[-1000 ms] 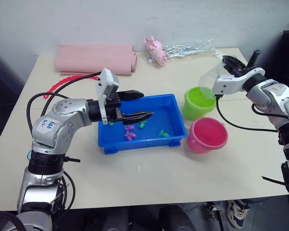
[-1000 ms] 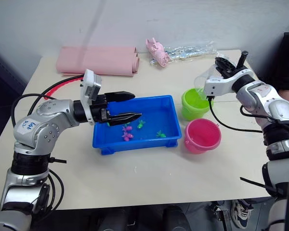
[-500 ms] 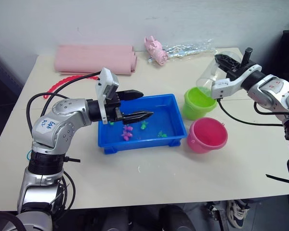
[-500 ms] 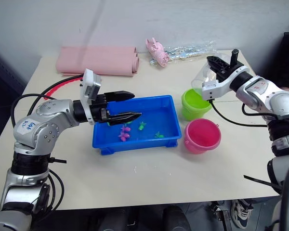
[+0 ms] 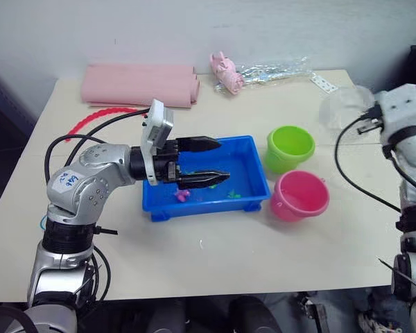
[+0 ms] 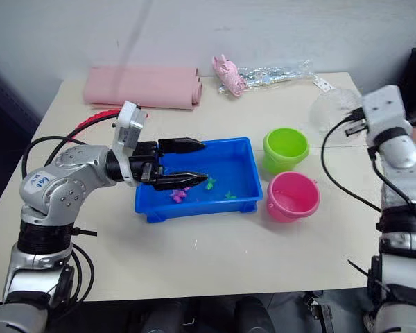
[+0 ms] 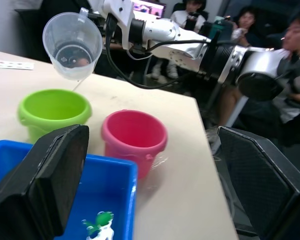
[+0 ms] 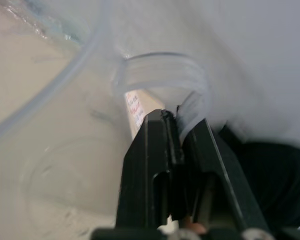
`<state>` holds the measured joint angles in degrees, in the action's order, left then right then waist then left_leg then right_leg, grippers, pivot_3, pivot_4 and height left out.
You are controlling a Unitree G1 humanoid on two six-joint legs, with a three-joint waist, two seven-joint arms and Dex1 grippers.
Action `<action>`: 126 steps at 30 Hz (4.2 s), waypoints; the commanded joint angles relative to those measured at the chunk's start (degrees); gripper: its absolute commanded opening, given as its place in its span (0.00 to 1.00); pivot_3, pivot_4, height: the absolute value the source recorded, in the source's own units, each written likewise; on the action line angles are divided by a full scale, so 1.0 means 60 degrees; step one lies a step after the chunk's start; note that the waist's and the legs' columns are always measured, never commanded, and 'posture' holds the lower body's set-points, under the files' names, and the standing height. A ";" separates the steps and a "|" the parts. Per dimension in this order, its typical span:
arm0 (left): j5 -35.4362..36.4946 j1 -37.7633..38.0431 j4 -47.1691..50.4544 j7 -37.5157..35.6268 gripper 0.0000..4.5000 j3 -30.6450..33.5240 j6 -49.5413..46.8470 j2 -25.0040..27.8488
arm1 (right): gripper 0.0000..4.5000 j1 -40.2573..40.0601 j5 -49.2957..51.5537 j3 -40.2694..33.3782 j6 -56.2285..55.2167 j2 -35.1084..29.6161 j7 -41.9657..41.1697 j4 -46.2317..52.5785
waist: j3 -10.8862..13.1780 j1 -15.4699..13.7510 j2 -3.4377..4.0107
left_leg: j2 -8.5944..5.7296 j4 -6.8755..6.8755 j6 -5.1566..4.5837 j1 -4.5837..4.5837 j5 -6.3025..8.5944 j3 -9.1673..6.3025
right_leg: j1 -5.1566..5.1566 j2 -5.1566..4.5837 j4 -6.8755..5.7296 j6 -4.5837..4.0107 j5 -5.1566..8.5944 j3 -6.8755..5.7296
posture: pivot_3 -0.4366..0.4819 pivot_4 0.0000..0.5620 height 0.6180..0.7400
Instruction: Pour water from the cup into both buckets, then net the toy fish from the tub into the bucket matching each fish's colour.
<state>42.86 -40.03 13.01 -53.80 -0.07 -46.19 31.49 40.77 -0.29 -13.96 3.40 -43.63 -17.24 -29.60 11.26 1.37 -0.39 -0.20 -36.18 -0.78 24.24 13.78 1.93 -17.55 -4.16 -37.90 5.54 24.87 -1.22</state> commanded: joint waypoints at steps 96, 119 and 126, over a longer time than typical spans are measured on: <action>-0.8226 -0.0677 -1.3583 -0.0043 1.00 -0.0404 0.5839 0.4405 | 0.99 -0.1240 0.7997 0.1536 0.7415 -0.0465 -0.6112 1.0084 | 0.0005 0.0083 -0.0206 | 0.0003 0.0005 -0.0002 0.0010 0.0051 0.0057 | -0.0148 -0.0127 -0.0111 -0.0007 -0.0005 -0.0224 | 0.48 0.27 1.00; -0.7764 -0.2330 -1.1391 -0.2842 0.01 -0.0133 0.6724 0.4709 | 1.00 -0.1027 0.8956 0.0929 0.7943 -0.1838 -0.6325 0.9909 | -0.0004 0.0020 -0.0246 | -0.0016 -0.0005 0.0002 0.0019 0.0003 0.0045 | -0.0155 -0.0197 -0.0151 -0.0011 -0.0007 -0.0361 | 0.48 0.27 1.00; -0.4410 -0.1455 -0.3782 -0.6371 0.01 -0.0613 0.4122 0.5489 | 1.00 0.0718 0.8073 0.2032 0.7418 -0.2096 -0.7686 0.8584 | 0.0000 0.0079 -0.0239 | -0.0026 0.0002 -0.0011 0.0045 0.0011 0.0037 | -0.0145 -0.0207 -0.0097 -0.0015 -0.0009 -0.0360 | 0.48 0.27 1.00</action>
<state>8.14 -48.70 -23.27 -85.91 -2.69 -16.11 62.49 41.60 50.11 -3.08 49.88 -55.97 -60.56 23.97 11.26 1.85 -1.82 -0.35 -36.16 -0.85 24.51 13.84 2.16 -18.42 -5.40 -38.46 5.45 24.82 -3.35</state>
